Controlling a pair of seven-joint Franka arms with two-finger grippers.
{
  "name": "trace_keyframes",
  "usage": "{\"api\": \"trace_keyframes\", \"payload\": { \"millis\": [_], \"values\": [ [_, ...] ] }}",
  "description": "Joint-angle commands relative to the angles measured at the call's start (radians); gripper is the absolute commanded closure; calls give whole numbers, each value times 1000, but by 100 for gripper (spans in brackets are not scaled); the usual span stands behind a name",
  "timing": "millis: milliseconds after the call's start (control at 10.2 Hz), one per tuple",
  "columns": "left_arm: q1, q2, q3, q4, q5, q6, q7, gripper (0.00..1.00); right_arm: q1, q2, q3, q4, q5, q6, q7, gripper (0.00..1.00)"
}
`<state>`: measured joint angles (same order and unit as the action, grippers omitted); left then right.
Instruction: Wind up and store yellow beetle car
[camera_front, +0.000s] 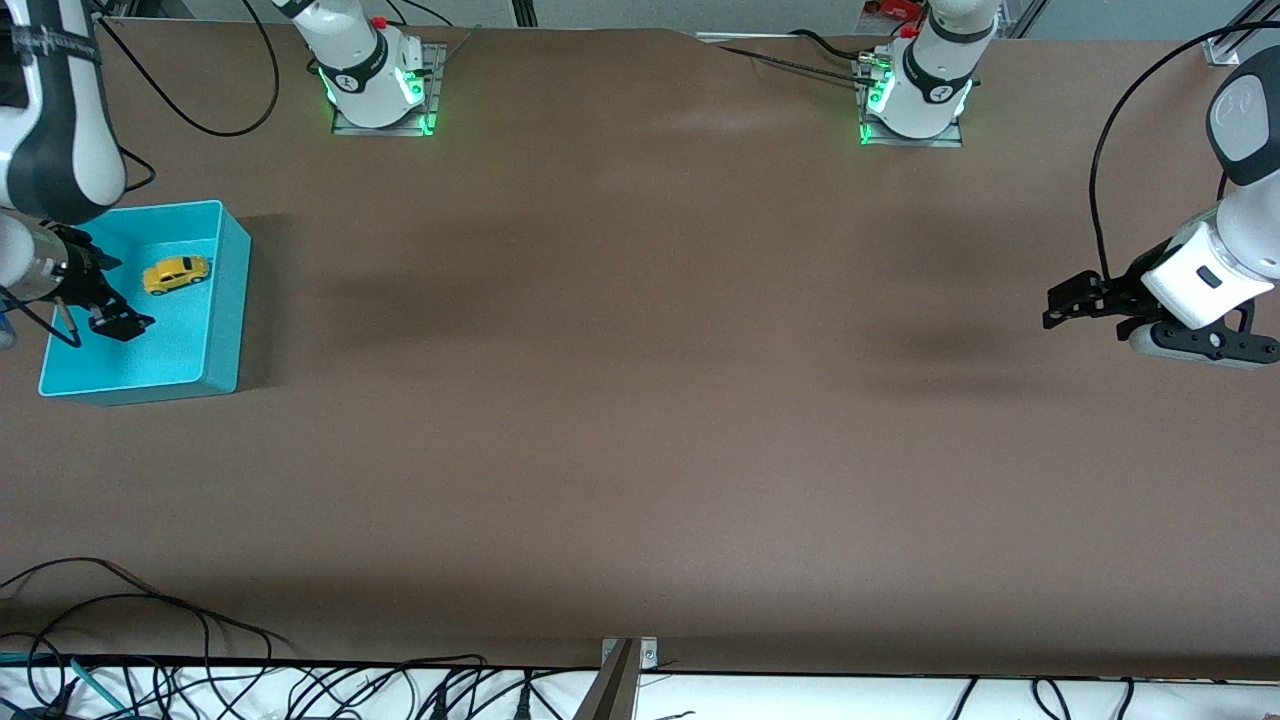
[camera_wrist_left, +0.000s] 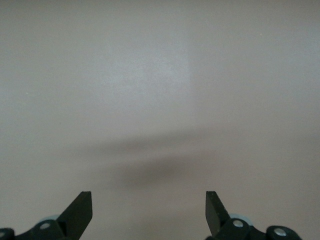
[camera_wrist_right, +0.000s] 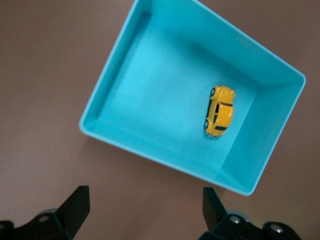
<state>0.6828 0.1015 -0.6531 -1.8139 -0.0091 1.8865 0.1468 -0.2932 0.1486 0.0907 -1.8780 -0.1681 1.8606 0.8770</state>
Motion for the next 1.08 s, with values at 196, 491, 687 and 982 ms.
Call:
{"api": "trace_keyframes", "payload": {
  "millis": [196,491,687,982],
  "values": [
    [9,-13,0,-1,-32,-10,34,0,60,-49,0,117,185,-127,-23,0],
    [9,-13,0,1,-32,-10,34,0,77,-84,107,138,214,-127,-26,0],
    [11,-13,0,1,-32,-10,34,0,77,-124,116,142,219,-141,-126,0],
    [11,-13,0,1,-32,-10,36,0,77,-133,97,264,249,-271,-159,0]
  ]
}}
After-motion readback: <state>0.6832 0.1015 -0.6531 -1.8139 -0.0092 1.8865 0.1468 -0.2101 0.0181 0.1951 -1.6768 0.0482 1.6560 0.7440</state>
